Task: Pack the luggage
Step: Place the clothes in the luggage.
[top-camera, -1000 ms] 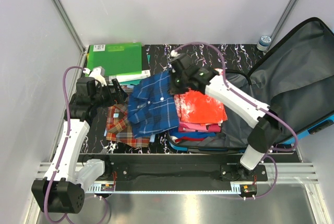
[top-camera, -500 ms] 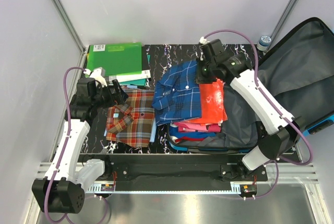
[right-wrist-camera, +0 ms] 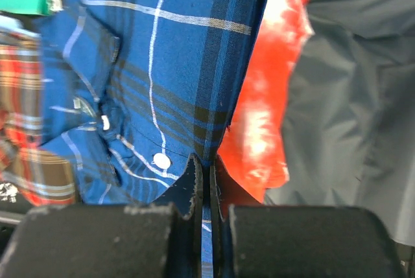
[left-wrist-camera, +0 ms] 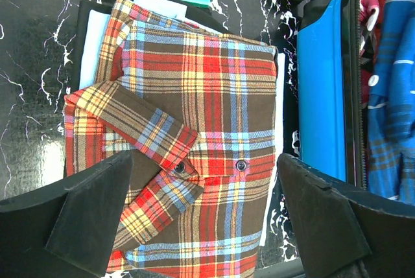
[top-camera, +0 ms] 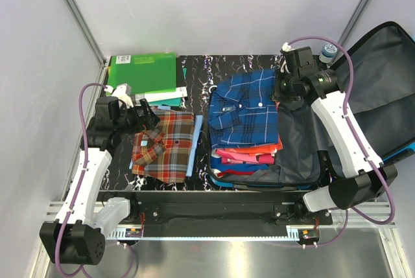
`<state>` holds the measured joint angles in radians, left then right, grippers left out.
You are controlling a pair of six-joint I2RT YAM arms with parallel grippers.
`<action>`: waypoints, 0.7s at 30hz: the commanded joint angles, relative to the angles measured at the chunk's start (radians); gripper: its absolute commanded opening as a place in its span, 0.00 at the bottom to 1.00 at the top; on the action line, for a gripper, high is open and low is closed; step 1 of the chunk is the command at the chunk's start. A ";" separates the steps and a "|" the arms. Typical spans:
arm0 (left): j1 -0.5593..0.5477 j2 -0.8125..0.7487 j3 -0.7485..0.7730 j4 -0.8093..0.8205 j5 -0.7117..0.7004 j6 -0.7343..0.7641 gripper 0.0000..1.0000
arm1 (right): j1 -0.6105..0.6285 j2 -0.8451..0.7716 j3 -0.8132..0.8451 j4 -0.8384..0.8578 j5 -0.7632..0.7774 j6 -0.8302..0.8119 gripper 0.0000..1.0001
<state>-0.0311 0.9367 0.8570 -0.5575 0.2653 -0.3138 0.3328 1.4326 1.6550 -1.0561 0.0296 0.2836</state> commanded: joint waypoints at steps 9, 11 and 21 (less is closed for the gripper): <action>0.007 -0.007 -0.010 0.051 0.038 -0.004 0.99 | -0.121 0.038 -0.098 0.048 -0.068 -0.098 0.00; 0.007 -0.007 -0.010 0.050 0.038 -0.004 0.99 | -0.132 0.060 -0.112 0.060 -0.056 -0.096 0.00; 0.007 -0.007 -0.012 0.054 0.040 -0.004 0.99 | -0.138 0.097 0.031 0.030 0.115 -0.041 0.98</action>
<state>-0.0311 0.9367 0.8566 -0.5507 0.2787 -0.3141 0.1997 1.5547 1.5715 -1.0519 0.1081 0.2249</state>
